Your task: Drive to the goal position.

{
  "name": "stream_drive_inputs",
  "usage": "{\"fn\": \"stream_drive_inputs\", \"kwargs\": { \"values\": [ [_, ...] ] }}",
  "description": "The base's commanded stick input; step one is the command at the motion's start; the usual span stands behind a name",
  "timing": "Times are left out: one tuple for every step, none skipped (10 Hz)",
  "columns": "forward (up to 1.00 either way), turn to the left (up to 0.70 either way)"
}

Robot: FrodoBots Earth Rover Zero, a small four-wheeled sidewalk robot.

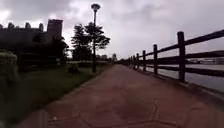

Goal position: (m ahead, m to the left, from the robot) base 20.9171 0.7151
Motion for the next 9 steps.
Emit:
{"fn": "stream_drive_inputs", "kwargs": {
  "values": [
    [1.0, 0.0],
    [1.0, 0.0],
    [1.0, 0.0],
    [1.0, 0.0],
    [1.0, 0.0],
    [1.0, 0.0],
    [1.0, 0.0],
    [1.0, 0.0],
    [1.0, 0.0]
  ]
}}
